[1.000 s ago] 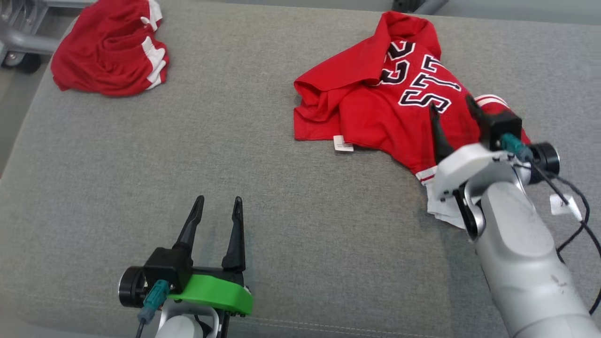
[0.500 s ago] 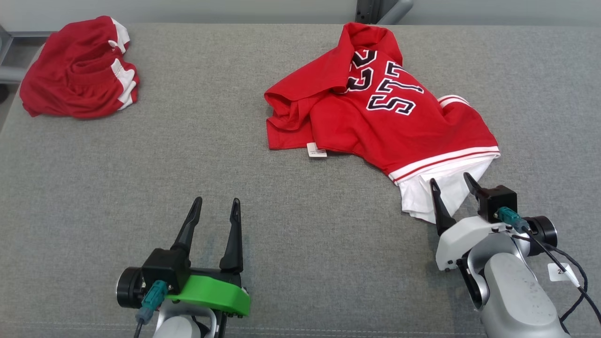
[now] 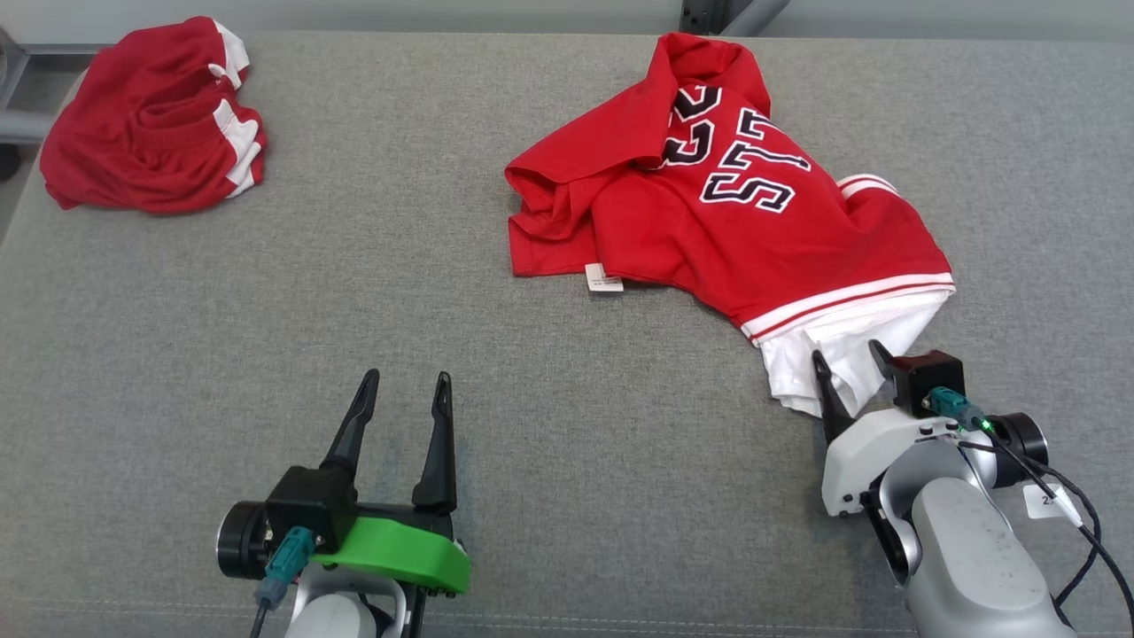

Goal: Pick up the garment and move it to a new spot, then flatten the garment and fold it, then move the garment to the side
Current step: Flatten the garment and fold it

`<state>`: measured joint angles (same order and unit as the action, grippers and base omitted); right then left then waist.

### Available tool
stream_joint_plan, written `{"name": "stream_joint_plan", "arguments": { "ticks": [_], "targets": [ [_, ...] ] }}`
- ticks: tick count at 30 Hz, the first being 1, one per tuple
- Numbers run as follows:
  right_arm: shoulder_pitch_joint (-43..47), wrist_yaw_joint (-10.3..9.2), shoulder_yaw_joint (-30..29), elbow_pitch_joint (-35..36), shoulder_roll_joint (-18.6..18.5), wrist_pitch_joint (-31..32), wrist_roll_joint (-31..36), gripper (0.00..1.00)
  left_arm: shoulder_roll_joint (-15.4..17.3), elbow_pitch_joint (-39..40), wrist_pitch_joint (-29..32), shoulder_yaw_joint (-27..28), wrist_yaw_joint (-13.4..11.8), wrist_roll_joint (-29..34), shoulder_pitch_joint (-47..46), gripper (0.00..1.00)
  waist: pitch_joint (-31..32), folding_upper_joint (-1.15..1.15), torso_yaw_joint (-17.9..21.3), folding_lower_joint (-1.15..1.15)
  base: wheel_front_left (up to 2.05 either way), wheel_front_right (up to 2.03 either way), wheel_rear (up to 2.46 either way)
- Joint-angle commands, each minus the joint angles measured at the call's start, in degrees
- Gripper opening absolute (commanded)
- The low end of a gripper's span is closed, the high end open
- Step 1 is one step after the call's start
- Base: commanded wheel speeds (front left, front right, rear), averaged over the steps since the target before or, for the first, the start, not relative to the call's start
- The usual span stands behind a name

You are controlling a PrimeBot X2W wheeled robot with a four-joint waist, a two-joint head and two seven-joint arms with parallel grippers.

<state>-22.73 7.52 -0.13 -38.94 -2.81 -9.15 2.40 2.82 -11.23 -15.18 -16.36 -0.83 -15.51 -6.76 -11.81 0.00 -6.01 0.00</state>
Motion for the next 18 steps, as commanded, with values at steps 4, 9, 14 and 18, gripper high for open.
{"name": "stream_joint_plan", "arguments": {
  "ticks": [4, 9, 14, 18],
  "targets": [
    [-0.69, -0.07, -1.58, -0.58, -0.16, -1.78, -0.58, 0.00, 0.13, 0.03, 0.03, 0.44, 0.16, 0.38, -0.54, 1.00, -0.15, 0.00, 0.30, 0.00, 0.00, 0.00, 0.00],
    [0.32, -0.06, -4.65, 1.11, -0.18, -4.01, -1.53, 0.00, 0.13, 0.23, 0.02, 0.75, 0.08, 0.47, -0.29, 1.00, -0.20, 0.00, 1.17, 0.00, 0.00, 0.00, 0.00],
    [2.87, -0.07, -10.04, 4.22, -0.18, -5.25, -1.89, 0.00, 0.13, 0.33, 0.03, 0.94, 0.19, 0.63, 0.02, 1.00, -0.20, 0.00, 2.40, 0.00, 0.00, 0.00, 0.00],
    [5.28, -0.07, -14.75, 5.29, -0.18, -5.63, -1.05, 0.00, 0.13, 0.40, 0.03, 1.03, 0.26, 0.83, 0.00, 1.00, -0.34, 0.00, 3.27, 0.00, 0.00, 0.00, 0.00]
  ]
}}
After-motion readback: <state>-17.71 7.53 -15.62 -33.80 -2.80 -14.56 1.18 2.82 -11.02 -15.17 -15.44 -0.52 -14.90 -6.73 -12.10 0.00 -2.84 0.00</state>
